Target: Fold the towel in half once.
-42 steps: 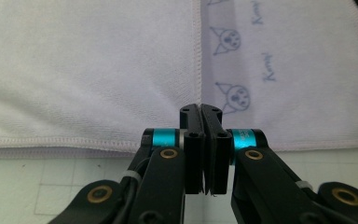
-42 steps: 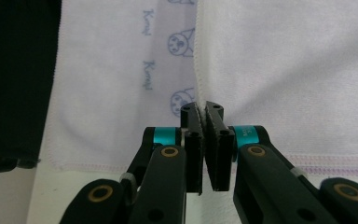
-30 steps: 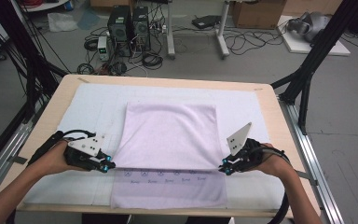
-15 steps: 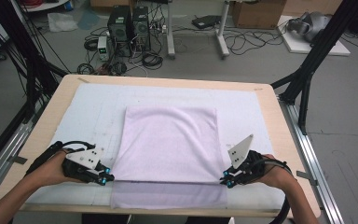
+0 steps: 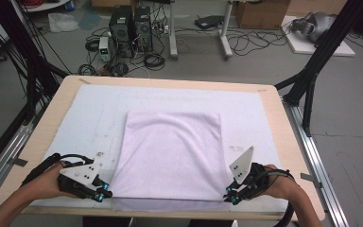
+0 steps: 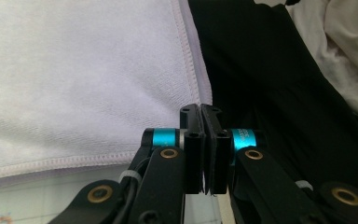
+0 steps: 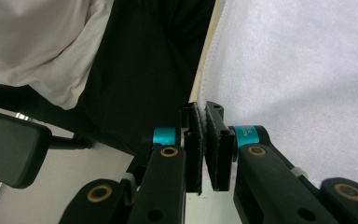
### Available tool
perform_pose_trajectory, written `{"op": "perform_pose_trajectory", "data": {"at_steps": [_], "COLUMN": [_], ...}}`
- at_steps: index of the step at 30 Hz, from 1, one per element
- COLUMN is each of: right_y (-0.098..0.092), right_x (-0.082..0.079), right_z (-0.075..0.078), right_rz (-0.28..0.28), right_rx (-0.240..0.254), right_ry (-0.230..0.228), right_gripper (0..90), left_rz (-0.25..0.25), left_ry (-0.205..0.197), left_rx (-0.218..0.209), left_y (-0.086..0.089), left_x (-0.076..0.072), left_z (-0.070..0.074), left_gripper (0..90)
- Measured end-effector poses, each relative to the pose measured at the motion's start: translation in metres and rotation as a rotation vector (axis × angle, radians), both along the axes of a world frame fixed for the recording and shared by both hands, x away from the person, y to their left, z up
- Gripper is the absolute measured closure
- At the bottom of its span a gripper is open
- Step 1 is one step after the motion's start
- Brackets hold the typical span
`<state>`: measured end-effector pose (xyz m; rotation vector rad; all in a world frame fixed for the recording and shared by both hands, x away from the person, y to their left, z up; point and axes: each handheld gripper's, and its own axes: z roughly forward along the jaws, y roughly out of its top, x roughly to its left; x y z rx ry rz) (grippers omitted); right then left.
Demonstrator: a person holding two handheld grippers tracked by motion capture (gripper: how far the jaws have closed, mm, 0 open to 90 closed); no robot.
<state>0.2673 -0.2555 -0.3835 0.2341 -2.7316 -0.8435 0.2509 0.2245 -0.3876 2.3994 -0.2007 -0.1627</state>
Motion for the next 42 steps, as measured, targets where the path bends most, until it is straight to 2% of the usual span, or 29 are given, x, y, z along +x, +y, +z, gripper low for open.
{"op": "perform_pose_trajectory", "data": {"at_steps": [1, 2, 3, 4, 6, 8, 9, 10, 12, 15, 17, 20, 24, 25, 27, 28, 30, 31, 33, 35, 38, 40, 42], "right_y": [0.000, -0.001, -0.002, -0.002, -0.003, -0.007, -0.010, -0.011, -0.011, -0.014, -0.015, -0.018, -0.024, -0.024, -0.026, -0.026, -0.028, -0.029, -0.030, -0.033, -0.038, -0.043, -0.047], "right_x": [0.001, 0.001, 0.000, -0.001, -0.001, 0.002, 0.004, 0.003, 0.001, 0.005, 0.008, 0.013, 0.021, 0.023, 0.026, 0.028, 0.032, 0.034, 0.037, 0.039, 0.041, 0.041, 0.040], "right_z": [-0.002, -0.003, -0.004, -0.005, -0.006, -0.004, -0.003, -0.001, 0.001, 0.003, 0.005, 0.009, 0.015, 0.016, 0.017, 0.017, 0.015, 0.015, 0.015, 0.017, 0.018, 0.015, 0.009], "right_rz": [-0.005, -0.017, -0.029, -0.039, -0.060, -0.103, -0.103, -0.083, -0.071, -0.116, -0.145, -0.229, -0.369, -0.403, -0.461, -0.492, -0.548, -0.577, -0.632, -0.677, -0.746, -0.796, -0.842], "right_rx": [0.001, 0.002, 0.000, -0.003, 0.000, 0.021, 0.041, 0.058, 0.084, 0.119, 0.165, 0.233, 0.334, 0.354, 0.387, 0.401, 0.429, 0.440, 0.455, 0.482, 0.543, 0.590, 0.619], "right_ry": [-0.002, -0.014, -0.016, -0.005, -0.014, -0.022, -0.016, 0.007, -0.011, -0.016, -0.029, -0.072, -0.123, -0.144, -0.155, -0.175, -0.175, -0.181, -0.198, -0.230, -0.275, -0.291, -0.310], "right_gripper": [81.1, 70.9, 65.0, 57.4, 44.3, 45.0, 50.0, 50.4, 46.0, 44.8, 41.3, 33.1, 22.7, 19.5, 15.8, 11.2, 8.5, 2.1, 0.5, 0.5, 0.5, 0.5, 0.5], "left_rz": [-0.016, -0.016, -0.013, -0.006, 0.008, 0.051, 0.079, 0.094, 0.132, 0.193, 0.237, 0.311, 0.413, 0.431, 0.460, 0.489, 0.522, 0.544, 0.585, 0.629, 0.664, 0.699, 0.721], "left_ry": [-0.008, -0.020, -0.031, -0.040, -0.063, -0.069, -0.068, -0.069, -0.086, -0.109, -0.114, -0.129, -0.134, -0.142, -0.145, -0.144, -0.141, -0.146, -0.132, -0.141, -0.130, -0.145, -0.143], "left_rx": [-0.005, -0.025, -0.031, -0.043, -0.072, -0.094, -0.110, -0.121, -0.149, -0.178, -0.211, -0.255, -0.323, -0.332, -0.356, -0.372, -0.371, -0.375, -0.391, -0.422, -0.482, -0.496, -0.522], "left_y": [0.000, -0.001, -0.001, 0.000, 0.003, 0.008, 0.011, 0.014, 0.019, 0.024, 0.029, 0.036, 0.044, 0.047, 0.050, 0.052, 0.055, 0.056, 0.059, 0.062, 0.068, 0.072, 0.076], "left_x": [0.000, -0.001, -0.001, -0.001, 0.001, 0.006, 0.008, 0.010, 0.013, 0.019, 0.023, 0.029, 0.038, 0.040, 0.043, 0.045, 0.048, 0.050, 0.054, 0.057, 0.061, 0.063, 0.064], "left_z": [-0.003, -0.006, -0.008, -0.009, -0.009, -0.007, -0.006, -0.005, -0.004, -0.002, -0.002, 0.000, 0.005, 0.006, 0.007, 0.007, 0.006, 0.006, 0.005, 0.004, 0.004, 0.002, -0.002], "left_gripper": [85.0, 74.2, 59.4, 50.7, 44.1, 41.2, 40.5, 39.7, 37.1, 33.6, 32.3, 30.9, 28.1, 27.0, 26.1, 24.4, 21.2, 17.3, 7.9, 1.8, 1.7, 1.7, 1.7]}}
